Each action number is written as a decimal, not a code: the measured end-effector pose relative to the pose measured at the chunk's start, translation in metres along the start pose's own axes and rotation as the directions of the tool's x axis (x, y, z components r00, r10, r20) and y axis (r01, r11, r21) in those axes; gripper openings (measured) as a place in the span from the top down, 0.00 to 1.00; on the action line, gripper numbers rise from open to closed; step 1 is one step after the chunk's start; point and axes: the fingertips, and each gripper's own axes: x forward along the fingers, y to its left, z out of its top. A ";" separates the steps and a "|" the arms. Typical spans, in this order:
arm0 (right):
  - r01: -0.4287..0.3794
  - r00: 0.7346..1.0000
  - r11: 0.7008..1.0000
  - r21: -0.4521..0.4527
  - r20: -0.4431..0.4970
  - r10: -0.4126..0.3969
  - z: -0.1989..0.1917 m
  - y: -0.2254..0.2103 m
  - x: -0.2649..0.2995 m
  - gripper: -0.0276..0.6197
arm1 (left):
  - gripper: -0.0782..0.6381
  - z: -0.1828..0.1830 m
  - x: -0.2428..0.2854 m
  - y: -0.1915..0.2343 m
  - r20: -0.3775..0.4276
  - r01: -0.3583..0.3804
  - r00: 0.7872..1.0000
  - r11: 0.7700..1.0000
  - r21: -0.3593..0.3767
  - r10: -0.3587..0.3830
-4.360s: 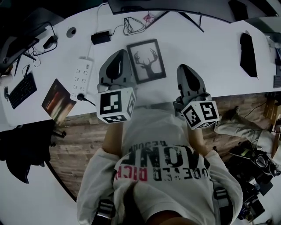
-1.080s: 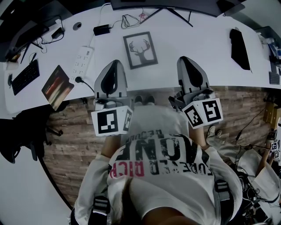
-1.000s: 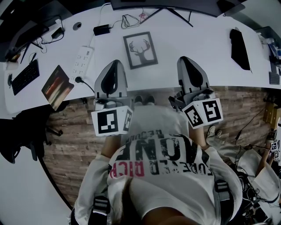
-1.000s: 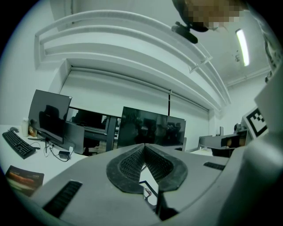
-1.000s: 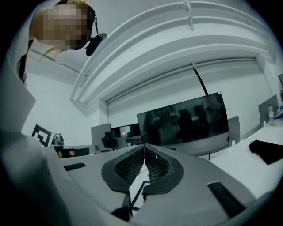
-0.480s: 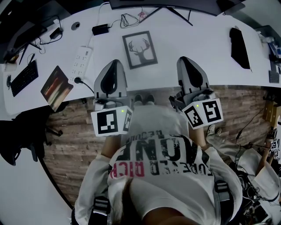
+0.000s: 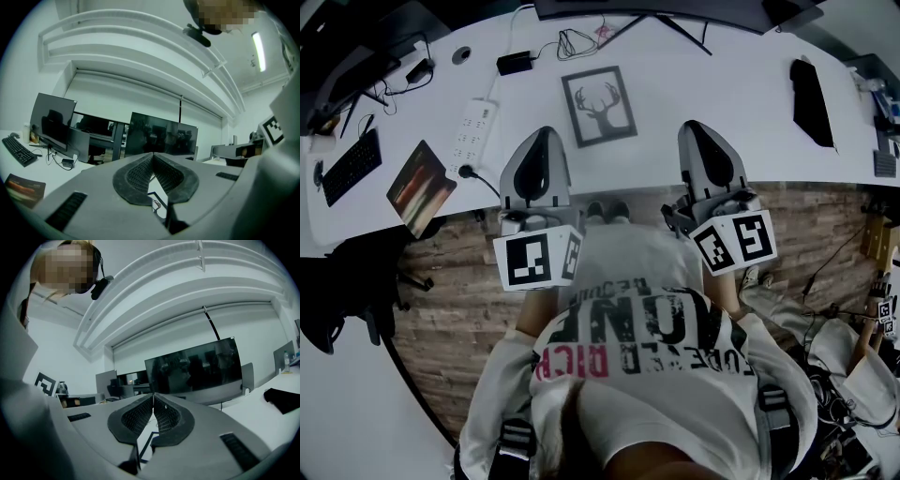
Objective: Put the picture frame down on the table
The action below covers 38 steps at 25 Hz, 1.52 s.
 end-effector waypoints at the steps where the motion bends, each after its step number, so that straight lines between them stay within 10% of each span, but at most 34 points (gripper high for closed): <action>1: 0.001 1.000 1.000 0.000 0.000 -0.001 0.000 0.000 0.000 0.95 | 0.89 0.000 0.000 0.000 0.000 0.000 1.000 1.000 0.000 0.000; 38: 0.003 1.000 1.000 -0.001 -0.008 -0.003 -0.003 0.006 -0.005 0.95 | 0.89 -0.007 -0.006 0.000 -0.024 0.015 1.000 1.000 -0.010 -0.016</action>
